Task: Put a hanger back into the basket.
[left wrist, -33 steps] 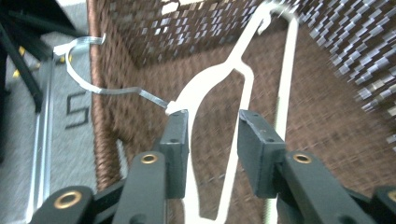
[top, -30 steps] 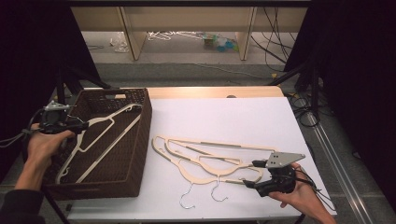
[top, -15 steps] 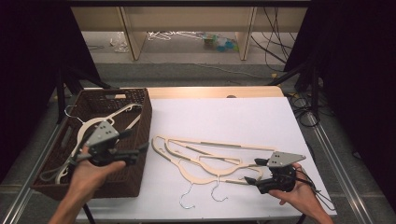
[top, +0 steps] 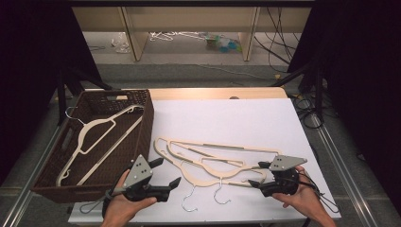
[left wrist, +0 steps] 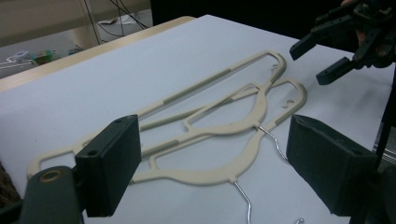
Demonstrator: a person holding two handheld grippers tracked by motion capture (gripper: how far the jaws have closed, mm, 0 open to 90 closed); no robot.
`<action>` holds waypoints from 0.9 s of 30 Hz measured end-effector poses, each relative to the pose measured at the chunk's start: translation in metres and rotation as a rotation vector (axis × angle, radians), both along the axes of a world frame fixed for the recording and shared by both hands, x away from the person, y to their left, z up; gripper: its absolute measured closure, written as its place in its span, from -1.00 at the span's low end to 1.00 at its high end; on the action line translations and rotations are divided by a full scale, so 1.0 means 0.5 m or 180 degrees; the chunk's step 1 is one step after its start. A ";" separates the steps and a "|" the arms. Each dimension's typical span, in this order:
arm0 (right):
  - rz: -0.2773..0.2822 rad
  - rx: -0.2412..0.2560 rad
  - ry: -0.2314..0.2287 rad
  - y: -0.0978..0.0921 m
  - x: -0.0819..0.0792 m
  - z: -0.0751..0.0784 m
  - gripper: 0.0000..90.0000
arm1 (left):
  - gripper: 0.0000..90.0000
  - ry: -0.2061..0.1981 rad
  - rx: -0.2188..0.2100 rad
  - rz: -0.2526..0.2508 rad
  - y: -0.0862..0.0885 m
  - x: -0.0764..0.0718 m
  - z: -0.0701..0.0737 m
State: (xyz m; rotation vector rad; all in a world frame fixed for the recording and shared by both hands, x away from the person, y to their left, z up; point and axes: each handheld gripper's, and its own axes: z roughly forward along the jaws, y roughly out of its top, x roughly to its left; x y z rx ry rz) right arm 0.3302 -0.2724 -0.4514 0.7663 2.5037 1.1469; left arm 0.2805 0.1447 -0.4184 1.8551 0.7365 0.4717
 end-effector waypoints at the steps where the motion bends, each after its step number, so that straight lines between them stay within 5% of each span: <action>1: 0.0003 -0.0008 -0.0008 0.000 0.000 -0.001 -0.40 | -0.60 0.0009 -0.0015 0.0004 -0.002 -0.004 -0.008; 10: 0.0054 -0.0045 0.0006 0.003 0.003 -0.008 -0.40 | -0.60 -0.0075 0.0136 -0.0030 -0.003 -0.012 -0.050; 27: 0.0022 -0.0244 0.0156 0.016 0.073 -0.039 -0.28 | -0.62 -0.0135 -0.0063 0.0003 0.013 -0.016 -0.039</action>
